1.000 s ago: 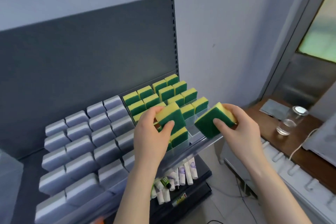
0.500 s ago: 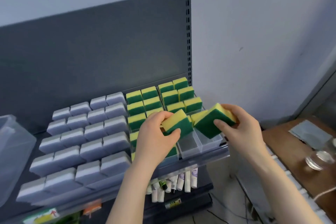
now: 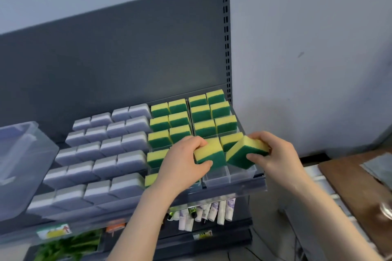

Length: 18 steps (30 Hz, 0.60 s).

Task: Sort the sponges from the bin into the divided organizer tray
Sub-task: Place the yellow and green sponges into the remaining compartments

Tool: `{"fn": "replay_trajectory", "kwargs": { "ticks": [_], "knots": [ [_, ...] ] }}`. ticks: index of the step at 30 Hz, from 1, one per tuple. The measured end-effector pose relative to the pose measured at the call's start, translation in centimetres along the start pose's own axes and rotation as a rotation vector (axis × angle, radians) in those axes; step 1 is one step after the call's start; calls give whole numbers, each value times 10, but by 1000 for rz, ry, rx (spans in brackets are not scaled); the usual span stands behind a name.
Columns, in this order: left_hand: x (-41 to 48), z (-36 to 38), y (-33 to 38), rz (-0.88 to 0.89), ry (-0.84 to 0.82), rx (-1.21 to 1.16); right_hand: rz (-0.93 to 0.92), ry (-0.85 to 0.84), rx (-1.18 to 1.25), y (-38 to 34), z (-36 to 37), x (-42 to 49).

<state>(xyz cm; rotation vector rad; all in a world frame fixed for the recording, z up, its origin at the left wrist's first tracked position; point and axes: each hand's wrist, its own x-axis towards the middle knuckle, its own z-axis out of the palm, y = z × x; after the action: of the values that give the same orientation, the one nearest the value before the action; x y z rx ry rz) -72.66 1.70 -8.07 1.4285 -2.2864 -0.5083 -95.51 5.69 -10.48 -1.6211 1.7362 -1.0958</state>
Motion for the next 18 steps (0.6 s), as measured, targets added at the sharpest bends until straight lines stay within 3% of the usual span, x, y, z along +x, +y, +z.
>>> {"fn": "replay_trajectory", "kwargs": {
  "ticks": [18],
  "knots": [
    [10, 16, 0, 95, -293, 293, -131, -404, -524, -19, -3, 25]
  ]
}}
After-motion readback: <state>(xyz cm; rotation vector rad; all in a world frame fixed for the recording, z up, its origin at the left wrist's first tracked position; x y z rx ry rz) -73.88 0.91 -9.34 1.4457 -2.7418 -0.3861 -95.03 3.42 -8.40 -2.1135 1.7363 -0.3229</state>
